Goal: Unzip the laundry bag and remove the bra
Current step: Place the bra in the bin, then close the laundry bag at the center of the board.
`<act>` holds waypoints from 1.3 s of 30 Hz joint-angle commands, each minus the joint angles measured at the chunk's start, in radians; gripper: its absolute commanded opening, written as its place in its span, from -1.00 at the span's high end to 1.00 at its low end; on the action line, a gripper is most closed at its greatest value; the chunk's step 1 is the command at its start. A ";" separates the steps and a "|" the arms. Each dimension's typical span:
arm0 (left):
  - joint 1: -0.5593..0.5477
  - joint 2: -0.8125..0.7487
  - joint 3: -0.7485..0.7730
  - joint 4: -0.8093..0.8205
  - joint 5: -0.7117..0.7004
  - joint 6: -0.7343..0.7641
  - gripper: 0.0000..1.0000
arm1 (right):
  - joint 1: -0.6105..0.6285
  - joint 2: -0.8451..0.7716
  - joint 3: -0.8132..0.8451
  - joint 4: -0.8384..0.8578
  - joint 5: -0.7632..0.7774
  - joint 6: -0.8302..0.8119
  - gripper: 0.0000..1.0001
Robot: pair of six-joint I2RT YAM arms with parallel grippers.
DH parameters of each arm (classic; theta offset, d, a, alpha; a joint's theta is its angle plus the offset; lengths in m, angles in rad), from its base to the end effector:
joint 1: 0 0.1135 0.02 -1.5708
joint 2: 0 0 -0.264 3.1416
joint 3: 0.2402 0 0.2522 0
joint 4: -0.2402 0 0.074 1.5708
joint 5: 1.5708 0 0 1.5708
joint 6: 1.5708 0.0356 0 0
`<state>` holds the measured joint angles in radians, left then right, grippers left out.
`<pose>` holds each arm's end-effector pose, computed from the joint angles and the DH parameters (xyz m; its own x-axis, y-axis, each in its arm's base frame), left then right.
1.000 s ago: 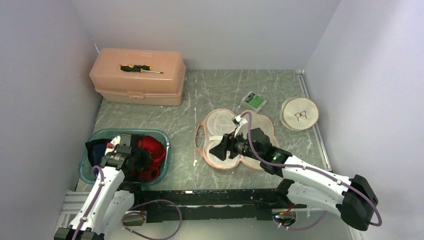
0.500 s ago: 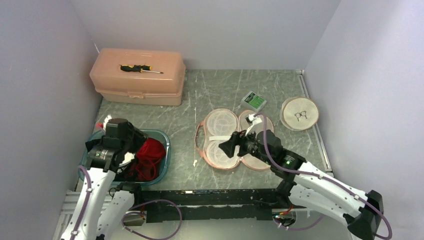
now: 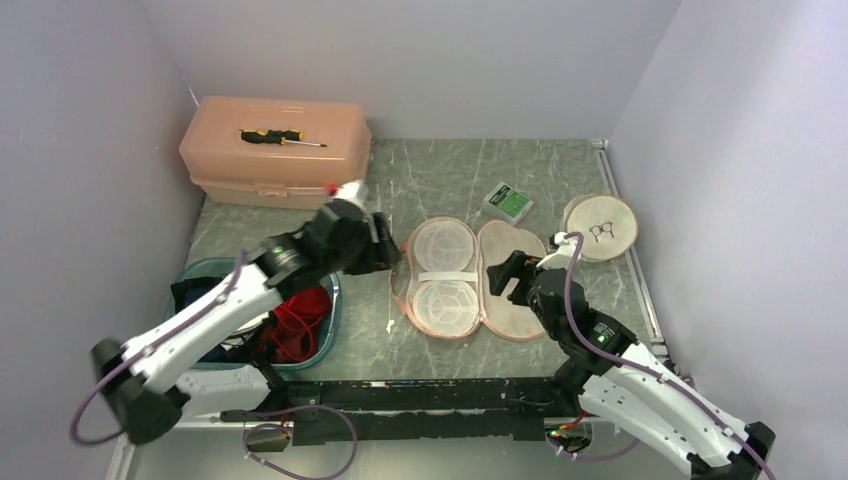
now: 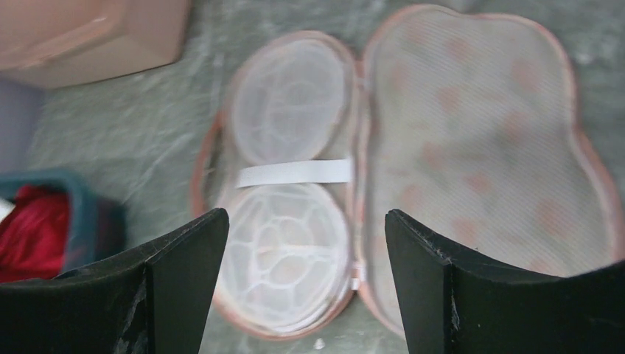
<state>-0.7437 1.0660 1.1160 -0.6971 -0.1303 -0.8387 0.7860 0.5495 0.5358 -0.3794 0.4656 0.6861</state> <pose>0.1659 -0.1463 0.3508 -0.7391 -0.3221 -0.5916 0.0677 0.8383 -0.5410 0.1091 0.0866 0.2675 -0.4243 0.3762 -0.8237 -0.0909 0.8873 0.4521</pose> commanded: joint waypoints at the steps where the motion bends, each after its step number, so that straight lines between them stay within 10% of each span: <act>1: -0.092 0.185 0.050 0.083 -0.060 0.023 -0.34 | -0.123 0.004 -0.065 -0.040 0.006 0.090 -0.63; 16: -0.105 0.509 -0.176 0.530 0.136 -0.138 -0.18 | -0.367 0.009 -0.141 -0.234 0.207 0.438 -0.59; 28: 0.074 0.672 -0.311 0.629 0.217 -0.265 -0.14 | -0.690 0.214 -0.203 -0.047 -0.033 0.366 -0.59; 39: 0.083 0.618 -0.326 0.590 0.173 -0.241 -0.13 | -0.717 0.369 -0.244 0.122 -0.201 0.331 -0.31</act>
<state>-0.6674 1.6855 0.8284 -0.0021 0.1158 -1.1118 0.0727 0.8886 0.3172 -0.3370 0.3466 1.0336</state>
